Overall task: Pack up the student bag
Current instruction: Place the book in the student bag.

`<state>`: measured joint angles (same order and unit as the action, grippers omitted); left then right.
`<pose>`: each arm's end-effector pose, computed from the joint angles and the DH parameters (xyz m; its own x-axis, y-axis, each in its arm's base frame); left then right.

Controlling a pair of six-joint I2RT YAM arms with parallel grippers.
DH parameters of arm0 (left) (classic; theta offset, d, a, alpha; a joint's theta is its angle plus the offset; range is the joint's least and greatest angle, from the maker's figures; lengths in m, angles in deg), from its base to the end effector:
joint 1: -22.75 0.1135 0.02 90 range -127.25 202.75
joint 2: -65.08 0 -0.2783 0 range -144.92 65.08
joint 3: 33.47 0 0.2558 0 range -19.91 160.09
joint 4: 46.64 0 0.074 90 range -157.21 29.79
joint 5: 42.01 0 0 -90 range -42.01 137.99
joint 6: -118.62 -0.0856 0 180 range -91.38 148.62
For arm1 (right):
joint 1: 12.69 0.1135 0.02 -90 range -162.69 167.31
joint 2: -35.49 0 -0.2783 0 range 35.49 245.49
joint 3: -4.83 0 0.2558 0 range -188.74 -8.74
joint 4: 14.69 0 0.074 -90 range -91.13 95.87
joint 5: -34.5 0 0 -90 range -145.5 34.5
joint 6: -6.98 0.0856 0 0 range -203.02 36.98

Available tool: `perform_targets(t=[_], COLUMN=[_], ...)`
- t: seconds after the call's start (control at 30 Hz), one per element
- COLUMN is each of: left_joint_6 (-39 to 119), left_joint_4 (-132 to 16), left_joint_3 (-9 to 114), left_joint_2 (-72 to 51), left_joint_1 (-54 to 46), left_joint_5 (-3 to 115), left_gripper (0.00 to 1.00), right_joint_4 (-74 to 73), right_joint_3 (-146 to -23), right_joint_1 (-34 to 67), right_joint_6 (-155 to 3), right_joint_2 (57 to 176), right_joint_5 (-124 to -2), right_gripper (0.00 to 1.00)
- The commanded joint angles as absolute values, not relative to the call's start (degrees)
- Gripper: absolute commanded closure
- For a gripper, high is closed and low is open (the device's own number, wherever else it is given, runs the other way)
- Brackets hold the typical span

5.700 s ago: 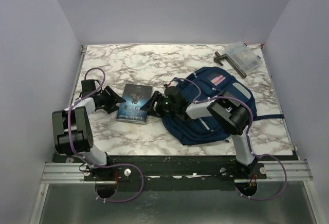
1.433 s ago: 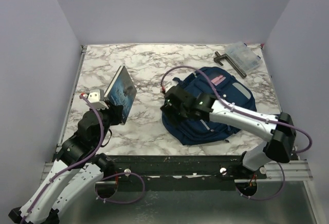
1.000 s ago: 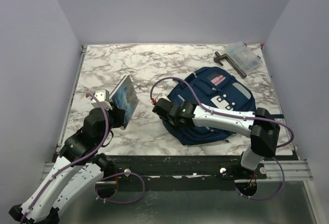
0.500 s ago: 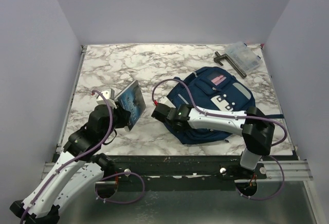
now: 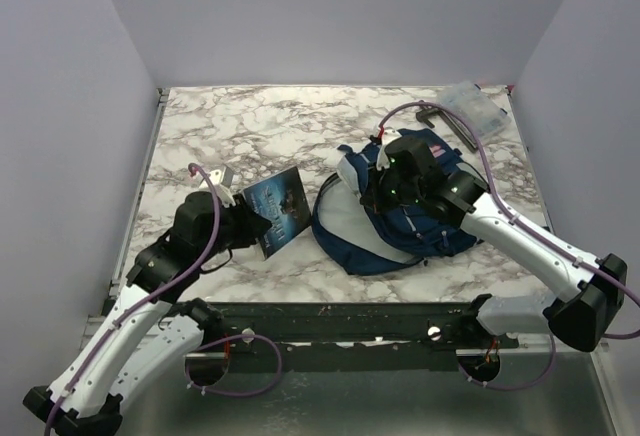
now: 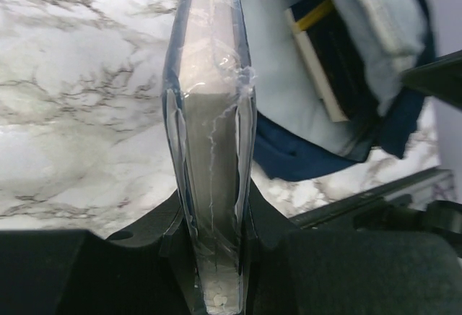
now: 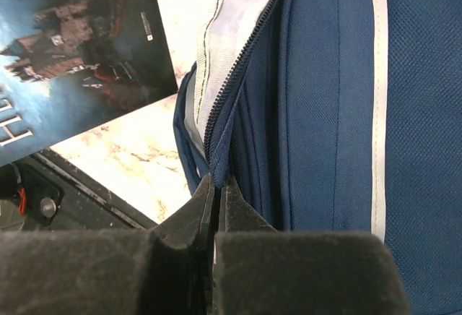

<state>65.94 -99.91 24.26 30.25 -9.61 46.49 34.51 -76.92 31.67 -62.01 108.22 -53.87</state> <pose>0.1405 -0.0864 0.2913 -0.6524 -0.3041 -0.6942 0.1514 0.8452 -0.5125 0.2247 0.2163 0.3164 -0.6756 -0.1594 -0.7198 -0.4725 0.8431 0.2568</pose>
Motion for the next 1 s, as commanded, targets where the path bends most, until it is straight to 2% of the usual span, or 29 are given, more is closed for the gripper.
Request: perform_targets(t=[0.0,0.1,0.2,0.33,0.53,0.97], left_joint_6=[74.65,82.83,93.26,102.34,109.74,109.02], left_joint_4=[-92.15,-86.05,-73.35,-54.18,-35.12,-32.09], left_joint_3=[29.21,25.18,16.78,7.66,3.31,4.89], left_joint_2=[30.81,29.34,26.65,22.23,14.06,8.75], left_joint_1=[-6.68,-4.25,-2.94,-2.67,-2.66,-4.28], left_joint_5=[60.10,71.14,81.10,85.96,88.45,85.69], left_gripper=[1.00,1.00,1.00,1.00,1.00,1.00], right_joint_4=[31.77,30.33,29.87,28.89,28.60,27.18], right_joint_3=[-76.16,-76.07,-76.74,-77.03,-77.52,-77.58], right_joint_1=[30.21,29.77,29.47,29.15,28.89,28.80], right_joint_6=[-60.35,-59.31,-58.53,-57.62,-56.79,-55.91], right_joint_2=[106.92,105.34,104.39,103.28,102.97,103.42], right_joint_5=[-60.14,-60.12,-59.40,-59.20,-60.38,-62.96], right_gripper=[0.99,0.99,0.99,0.99,0.99,0.99])
